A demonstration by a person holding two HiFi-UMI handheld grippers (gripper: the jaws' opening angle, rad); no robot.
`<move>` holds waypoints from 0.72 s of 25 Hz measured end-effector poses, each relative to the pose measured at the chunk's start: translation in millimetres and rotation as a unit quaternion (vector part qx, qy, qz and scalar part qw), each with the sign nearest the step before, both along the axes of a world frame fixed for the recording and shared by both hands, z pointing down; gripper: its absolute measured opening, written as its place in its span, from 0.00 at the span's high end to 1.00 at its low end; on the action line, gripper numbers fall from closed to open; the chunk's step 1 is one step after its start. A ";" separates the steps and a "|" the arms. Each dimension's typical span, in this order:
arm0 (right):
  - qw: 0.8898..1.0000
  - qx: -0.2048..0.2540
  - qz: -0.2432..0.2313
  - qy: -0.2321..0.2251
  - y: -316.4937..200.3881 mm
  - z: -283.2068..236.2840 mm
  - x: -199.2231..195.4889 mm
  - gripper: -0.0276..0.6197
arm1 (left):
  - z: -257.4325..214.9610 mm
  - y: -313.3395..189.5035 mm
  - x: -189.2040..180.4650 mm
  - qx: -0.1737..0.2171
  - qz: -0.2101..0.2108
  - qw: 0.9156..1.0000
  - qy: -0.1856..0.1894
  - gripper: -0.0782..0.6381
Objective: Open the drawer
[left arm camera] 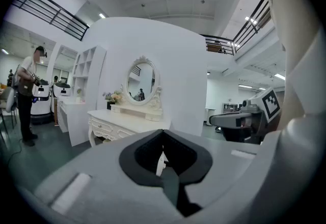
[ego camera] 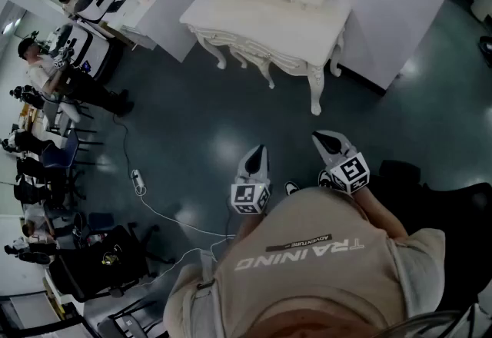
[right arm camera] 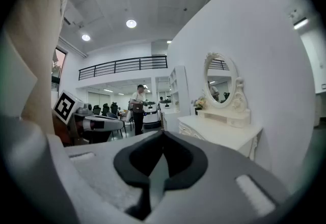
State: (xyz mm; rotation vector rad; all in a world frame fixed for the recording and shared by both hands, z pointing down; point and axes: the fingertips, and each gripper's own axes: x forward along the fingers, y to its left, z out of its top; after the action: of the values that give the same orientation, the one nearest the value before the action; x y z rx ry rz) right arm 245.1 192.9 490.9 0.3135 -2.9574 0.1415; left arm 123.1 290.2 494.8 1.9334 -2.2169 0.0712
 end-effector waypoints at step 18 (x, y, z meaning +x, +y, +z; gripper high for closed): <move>1.000 0.002 -0.023 0.011 4.1 -2.4 -12.6 0.95 | -4.3 1.2 -15.1 -0.004 -0.007 1.000 0.002 0.88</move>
State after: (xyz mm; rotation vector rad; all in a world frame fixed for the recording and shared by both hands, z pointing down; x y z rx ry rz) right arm 232.5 197.0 488.5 0.2463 -2.9413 0.1262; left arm 108.0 291.4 490.5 1.9129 -2.2226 0.0728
